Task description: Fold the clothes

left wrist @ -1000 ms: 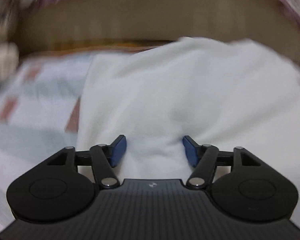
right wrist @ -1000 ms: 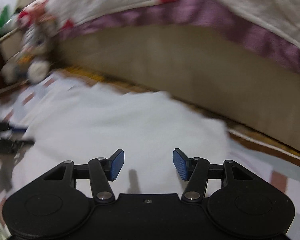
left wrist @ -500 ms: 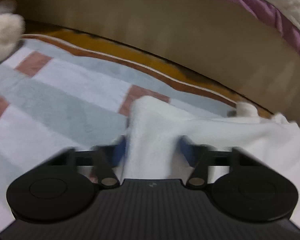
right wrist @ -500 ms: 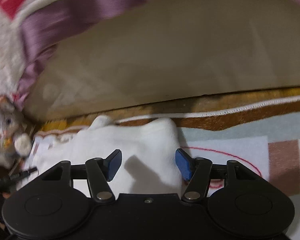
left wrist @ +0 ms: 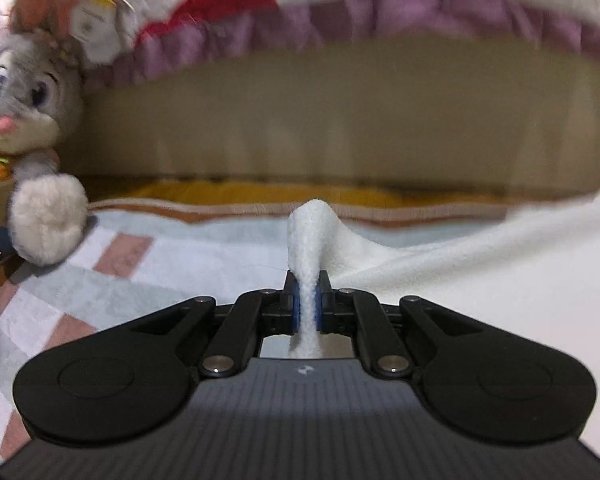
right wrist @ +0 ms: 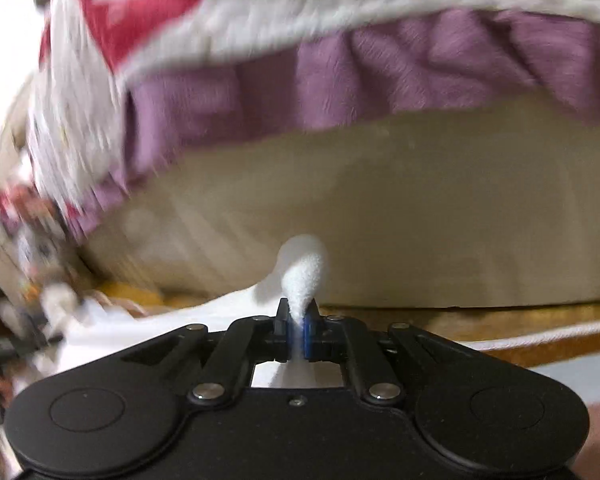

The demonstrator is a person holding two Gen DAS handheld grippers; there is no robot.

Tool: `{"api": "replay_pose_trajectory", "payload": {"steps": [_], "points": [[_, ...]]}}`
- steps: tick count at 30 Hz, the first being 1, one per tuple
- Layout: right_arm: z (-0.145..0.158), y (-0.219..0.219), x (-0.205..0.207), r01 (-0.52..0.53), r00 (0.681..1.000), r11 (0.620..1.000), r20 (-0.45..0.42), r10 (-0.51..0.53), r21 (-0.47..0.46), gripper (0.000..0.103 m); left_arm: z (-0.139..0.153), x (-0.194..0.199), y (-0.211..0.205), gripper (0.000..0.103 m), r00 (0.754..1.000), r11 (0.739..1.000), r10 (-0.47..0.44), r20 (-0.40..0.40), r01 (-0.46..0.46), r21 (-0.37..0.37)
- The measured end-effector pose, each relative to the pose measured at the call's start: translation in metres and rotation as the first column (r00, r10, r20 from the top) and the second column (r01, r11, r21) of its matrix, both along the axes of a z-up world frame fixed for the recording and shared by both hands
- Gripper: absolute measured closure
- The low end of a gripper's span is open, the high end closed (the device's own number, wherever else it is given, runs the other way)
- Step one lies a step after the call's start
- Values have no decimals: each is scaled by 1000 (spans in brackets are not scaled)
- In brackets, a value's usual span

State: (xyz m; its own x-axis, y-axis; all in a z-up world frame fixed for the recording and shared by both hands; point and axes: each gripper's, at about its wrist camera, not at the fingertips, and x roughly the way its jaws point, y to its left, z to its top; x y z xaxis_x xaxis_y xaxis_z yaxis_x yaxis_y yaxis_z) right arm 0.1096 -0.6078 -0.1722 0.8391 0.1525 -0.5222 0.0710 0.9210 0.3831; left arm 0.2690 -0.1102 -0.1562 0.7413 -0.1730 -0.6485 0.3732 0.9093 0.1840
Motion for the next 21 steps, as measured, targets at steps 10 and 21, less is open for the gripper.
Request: {"api": "replay_pose_trajectory", "payload": {"steps": [10,21], "points": [[28,88,-28,-49,993,928,-117,6,-370,62,49,-109,-7,60,993,994,-104,55,106,-37],[-9,149,-118,-254,963,888,-183,197,-383,50,-14,-188,12,51,991,937,84,101,-113,331]]}}
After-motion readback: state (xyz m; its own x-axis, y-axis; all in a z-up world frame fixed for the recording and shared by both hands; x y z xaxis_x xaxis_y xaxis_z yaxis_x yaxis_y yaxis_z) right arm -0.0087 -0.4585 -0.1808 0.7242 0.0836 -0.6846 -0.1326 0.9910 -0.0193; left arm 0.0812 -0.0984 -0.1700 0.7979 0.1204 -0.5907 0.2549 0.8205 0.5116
